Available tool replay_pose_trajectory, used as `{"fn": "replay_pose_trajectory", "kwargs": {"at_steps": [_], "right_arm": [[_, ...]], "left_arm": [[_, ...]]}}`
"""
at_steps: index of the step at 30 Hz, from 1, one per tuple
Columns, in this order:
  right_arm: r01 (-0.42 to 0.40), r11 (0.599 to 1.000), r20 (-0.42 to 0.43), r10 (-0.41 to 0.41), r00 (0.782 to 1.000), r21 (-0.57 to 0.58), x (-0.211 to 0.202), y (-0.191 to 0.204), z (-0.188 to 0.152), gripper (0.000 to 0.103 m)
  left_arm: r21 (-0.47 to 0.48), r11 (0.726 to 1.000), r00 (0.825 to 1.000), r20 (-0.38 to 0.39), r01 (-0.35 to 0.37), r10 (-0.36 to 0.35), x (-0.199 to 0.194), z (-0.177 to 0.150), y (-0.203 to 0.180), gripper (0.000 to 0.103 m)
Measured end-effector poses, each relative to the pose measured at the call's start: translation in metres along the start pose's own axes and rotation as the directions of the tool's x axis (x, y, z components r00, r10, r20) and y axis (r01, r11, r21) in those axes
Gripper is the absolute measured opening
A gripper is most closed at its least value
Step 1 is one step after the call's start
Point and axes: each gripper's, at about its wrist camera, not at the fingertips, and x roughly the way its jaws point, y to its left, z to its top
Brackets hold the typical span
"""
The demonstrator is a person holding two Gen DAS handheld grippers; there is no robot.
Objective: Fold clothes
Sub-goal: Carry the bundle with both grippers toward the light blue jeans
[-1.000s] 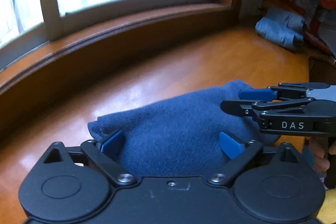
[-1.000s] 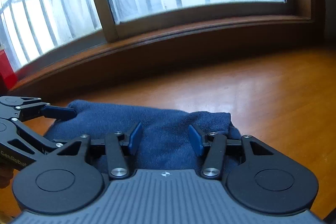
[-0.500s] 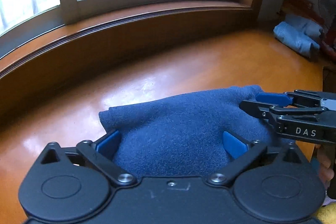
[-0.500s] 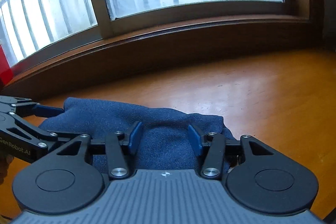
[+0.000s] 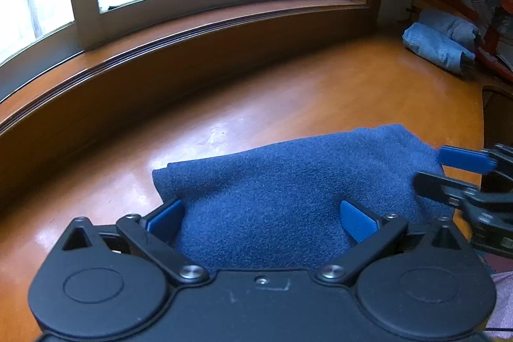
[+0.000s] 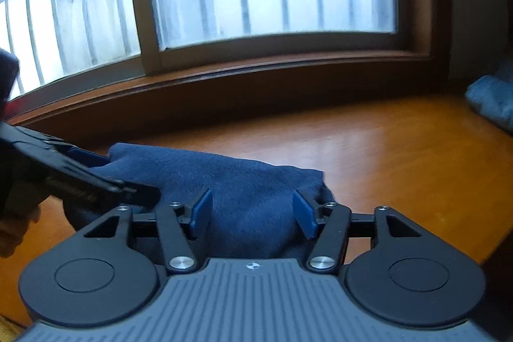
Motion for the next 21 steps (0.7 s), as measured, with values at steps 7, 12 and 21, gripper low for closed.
{"fn": "replay_pose_trajectory", "kwargs": {"at_steps": [7, 12, 21], "right_arm": [[0.023, 0.999, 0.039, -0.025, 0.999, 0.033, -0.023, -0.013, -0.005, 0.071], [-0.048, 0.999, 0.029, 0.048, 0.998, 0.012, -0.016, -0.027, 0.001, 0.071], [-0.314, 0.942, -0.017, 0.315, 0.949, -0.119, 0.009, -0.074, 0.018, 0.075]], "left_arm": [[0.018, 0.999, 0.999, 0.008, -0.041, 0.04, -0.004, 0.0, -0.009, 0.103], [-0.027, 0.996, 0.996, 0.003, -0.088, 0.088, -0.009, -0.002, -0.015, 0.103], [-0.181, 0.941, 0.957, -0.006, -0.287, 0.29, -0.024, 0.001, -0.044, 0.103]]}}
